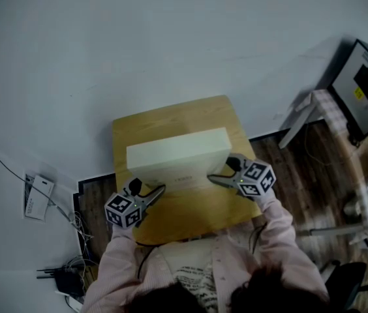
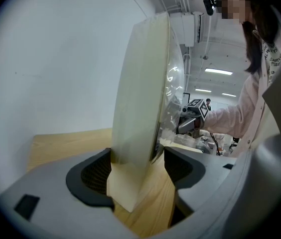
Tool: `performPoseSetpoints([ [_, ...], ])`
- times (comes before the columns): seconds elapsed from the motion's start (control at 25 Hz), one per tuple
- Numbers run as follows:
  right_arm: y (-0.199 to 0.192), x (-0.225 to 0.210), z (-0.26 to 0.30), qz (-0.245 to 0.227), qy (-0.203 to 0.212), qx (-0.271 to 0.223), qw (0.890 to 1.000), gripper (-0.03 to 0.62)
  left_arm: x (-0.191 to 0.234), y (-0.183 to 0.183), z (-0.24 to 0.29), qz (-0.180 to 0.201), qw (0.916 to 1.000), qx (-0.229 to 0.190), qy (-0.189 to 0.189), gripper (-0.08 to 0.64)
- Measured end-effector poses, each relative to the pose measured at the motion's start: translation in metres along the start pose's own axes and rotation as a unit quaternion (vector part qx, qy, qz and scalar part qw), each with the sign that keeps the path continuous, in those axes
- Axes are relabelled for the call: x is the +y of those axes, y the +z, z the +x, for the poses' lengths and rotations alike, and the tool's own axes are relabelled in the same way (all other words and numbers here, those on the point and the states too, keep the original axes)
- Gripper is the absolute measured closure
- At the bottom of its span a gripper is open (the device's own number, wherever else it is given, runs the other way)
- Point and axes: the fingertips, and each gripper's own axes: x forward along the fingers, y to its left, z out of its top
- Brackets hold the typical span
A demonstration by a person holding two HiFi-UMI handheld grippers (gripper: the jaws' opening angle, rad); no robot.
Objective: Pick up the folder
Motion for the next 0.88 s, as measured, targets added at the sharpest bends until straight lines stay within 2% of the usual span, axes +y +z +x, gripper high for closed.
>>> performPoseSetpoints([
  [0.36,0.012,0.004,-0.002,-0.001,0.0,-0.008,1.0,0.265,-0.001,0.009,-0.007,-0.001,0.9999,-0.009,0.009,0.23],
  [0.64,0.02,0.012,-0.005,0.019,0.0,-0.017,1.0,0.265,-0.003,0.017,-0.016,-0.007,0.9996,-0.025,0.009,0.23],
  [0.88,0.028,0.016,-0.016,0.023,-0.005,-0.028,0.999,0.265,-0.011,0.03,-0.022,0.003,0.9993,-0.037,0.011,0.23],
])
